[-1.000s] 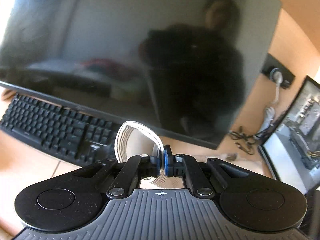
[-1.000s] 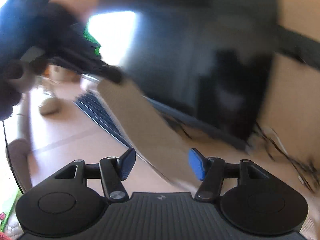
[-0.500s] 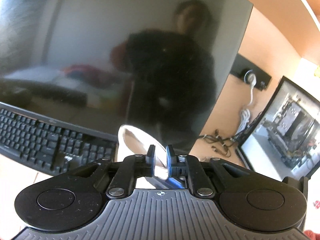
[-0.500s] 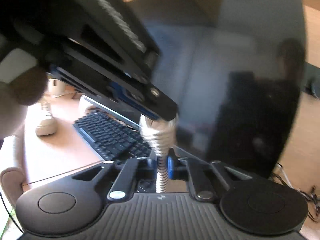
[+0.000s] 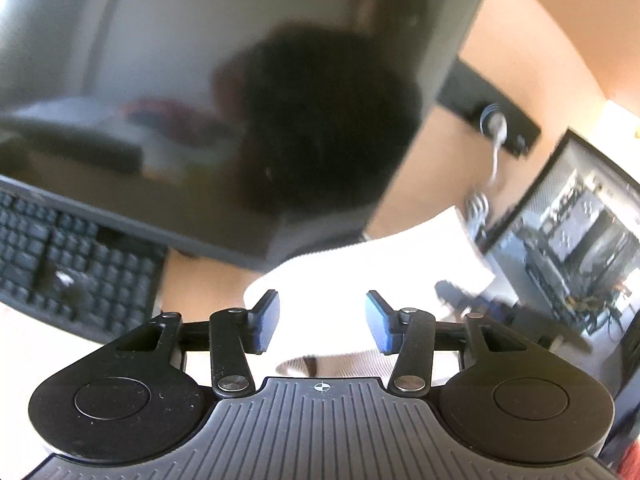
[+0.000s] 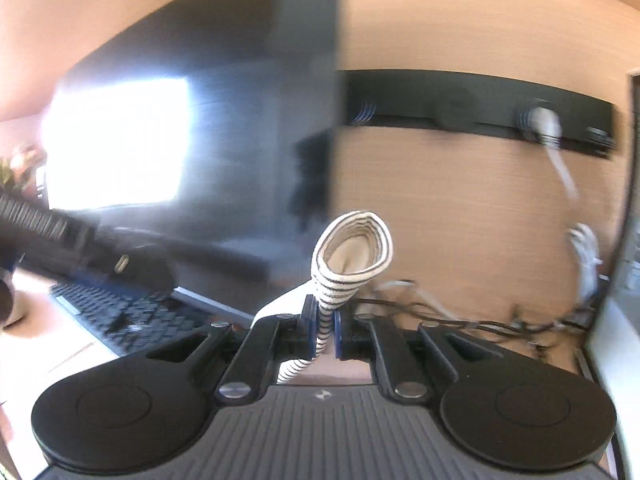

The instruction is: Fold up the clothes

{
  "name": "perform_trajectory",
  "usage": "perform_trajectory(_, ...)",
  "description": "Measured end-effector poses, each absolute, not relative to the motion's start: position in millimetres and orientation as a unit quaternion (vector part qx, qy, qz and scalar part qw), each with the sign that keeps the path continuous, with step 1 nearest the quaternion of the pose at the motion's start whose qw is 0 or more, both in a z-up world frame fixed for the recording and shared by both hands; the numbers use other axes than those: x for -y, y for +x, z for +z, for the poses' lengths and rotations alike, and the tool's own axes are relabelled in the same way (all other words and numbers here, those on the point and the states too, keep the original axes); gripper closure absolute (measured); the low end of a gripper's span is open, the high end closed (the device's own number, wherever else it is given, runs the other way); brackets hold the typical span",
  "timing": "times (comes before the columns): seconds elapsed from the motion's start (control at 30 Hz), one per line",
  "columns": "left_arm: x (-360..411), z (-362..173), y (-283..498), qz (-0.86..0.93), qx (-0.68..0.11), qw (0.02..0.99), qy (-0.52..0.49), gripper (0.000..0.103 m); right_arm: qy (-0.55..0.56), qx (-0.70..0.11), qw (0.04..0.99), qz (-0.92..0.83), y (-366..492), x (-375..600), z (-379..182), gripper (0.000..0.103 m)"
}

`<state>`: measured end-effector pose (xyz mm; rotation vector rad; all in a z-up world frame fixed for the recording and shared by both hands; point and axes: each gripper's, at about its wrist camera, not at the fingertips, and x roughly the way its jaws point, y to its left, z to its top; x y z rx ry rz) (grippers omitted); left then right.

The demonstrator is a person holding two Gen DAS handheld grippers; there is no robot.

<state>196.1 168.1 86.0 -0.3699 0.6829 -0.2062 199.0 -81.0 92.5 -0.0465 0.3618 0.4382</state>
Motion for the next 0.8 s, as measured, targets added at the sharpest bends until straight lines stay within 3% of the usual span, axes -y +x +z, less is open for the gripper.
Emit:
perform_trajectory(0.33, -118, 44, 208, -0.106, -0.391, 0.902, -0.149, 0.026, -0.014, -0.207, 0.967, 0.145, 233, 179, 69, 0.095)
perform_trajectory(0.5, -104, 25, 211, -0.092, -0.412, 0.898, -0.122, 0.024, -0.004, -0.245, 0.961, 0.127, 252, 202, 42, 0.095)
perform_trajectory(0.8, -54, -13, 225, -0.096, -0.411, 0.906, 0.027, 0.018, -0.006, -0.278, 0.951, 0.138, 252, 201, 14, 0.095)
